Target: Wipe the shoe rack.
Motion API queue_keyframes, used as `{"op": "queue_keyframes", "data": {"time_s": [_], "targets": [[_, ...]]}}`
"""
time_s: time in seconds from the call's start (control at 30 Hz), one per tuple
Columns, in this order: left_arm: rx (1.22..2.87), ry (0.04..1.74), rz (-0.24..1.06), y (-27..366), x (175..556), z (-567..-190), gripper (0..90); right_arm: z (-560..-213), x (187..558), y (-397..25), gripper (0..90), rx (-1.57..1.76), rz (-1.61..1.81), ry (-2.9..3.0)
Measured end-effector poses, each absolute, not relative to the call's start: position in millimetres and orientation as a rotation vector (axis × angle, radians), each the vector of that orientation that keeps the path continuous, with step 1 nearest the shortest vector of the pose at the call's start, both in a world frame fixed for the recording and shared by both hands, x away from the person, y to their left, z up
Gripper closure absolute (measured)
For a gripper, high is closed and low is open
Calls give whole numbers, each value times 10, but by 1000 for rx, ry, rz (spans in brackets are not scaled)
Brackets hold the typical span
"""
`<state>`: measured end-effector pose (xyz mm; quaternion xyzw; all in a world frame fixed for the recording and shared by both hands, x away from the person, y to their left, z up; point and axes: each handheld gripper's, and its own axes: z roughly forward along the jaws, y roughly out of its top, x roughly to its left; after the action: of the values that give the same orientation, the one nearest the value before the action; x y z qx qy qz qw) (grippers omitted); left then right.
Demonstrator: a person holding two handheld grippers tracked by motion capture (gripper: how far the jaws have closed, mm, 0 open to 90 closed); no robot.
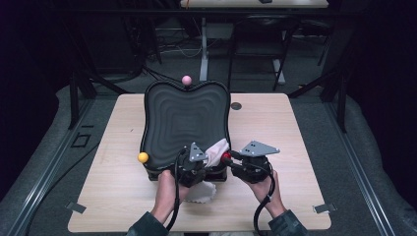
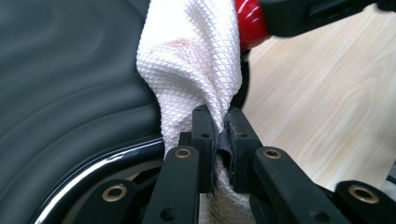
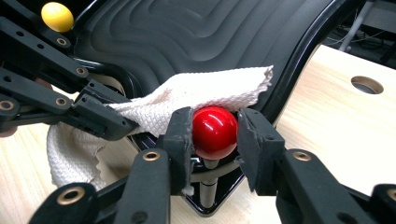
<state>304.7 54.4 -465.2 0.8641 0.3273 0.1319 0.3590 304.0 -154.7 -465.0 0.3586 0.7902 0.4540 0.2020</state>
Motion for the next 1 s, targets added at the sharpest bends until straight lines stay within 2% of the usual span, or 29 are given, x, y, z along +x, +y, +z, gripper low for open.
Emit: {"op": "queue_keyframes", "data": {"time_s": [0.5, 1.0], "targets": [[2223, 803, 260, 330, 3065, -4747, 839, -4664, 3048, -1548, 639, 998, 1273, 2213], [2189, 845, 276, 599, 2892, -4843, 840, -4685, 3094, -1503, 593, 994, 1238, 2230]]}}
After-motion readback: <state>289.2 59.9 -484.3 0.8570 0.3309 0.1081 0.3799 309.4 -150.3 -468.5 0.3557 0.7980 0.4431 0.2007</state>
